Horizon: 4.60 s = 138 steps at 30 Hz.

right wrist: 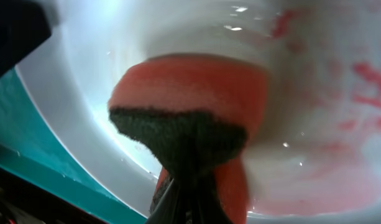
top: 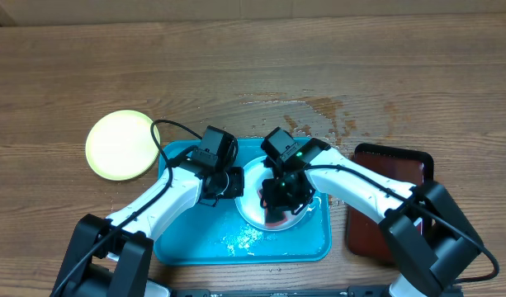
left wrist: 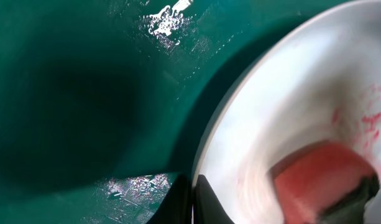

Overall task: Clean dirty plates on tray and stack at the side
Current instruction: 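Scrub the white plate with the sponge while the left gripper holds its rim, then continue scrubbing the white plate center with the right gripper's sponge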

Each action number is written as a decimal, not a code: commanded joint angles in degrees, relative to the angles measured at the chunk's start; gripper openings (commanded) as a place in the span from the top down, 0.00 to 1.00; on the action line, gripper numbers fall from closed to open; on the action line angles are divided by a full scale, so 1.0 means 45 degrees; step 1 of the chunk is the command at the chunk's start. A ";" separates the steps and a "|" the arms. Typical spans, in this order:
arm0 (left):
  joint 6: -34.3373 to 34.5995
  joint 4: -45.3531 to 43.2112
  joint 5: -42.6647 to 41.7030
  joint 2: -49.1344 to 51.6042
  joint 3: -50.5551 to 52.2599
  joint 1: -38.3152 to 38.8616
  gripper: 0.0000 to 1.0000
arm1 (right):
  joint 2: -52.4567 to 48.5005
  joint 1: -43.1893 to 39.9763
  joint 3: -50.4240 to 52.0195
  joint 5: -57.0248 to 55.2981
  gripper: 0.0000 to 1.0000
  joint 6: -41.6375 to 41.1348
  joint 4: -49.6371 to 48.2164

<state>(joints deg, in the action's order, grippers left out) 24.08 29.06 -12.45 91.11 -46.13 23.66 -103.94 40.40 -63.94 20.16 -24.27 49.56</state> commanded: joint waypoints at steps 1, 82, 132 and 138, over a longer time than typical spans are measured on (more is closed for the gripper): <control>0.0126 0.0078 -0.0253 0.0087 -0.0141 0.0087 0.96 | -0.0053 -0.1030 0.0078 -0.0291 0.96 -0.2278 -0.0554; 0.0481 0.0724 0.0962 0.0087 -0.0141 0.1642 0.96 | -0.0573 0.0976 -0.0549 -0.0947 0.96 0.3298 0.3016; 0.0758 0.0835 0.1205 0.0087 -0.0141 0.1642 0.96 | -0.0442 -0.2239 -0.0573 -0.2744 0.96 0.0058 0.2059; 0.0758 0.0831 0.1243 0.0087 -0.0141 0.1642 0.96 | 0.0393 -0.2030 -0.0573 -0.1919 0.96 0.0398 0.1812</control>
<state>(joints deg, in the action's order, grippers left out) 27.09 32.53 -8.71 90.98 -46.46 30.79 -105.27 30.39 -66.11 8.38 -26.02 58.65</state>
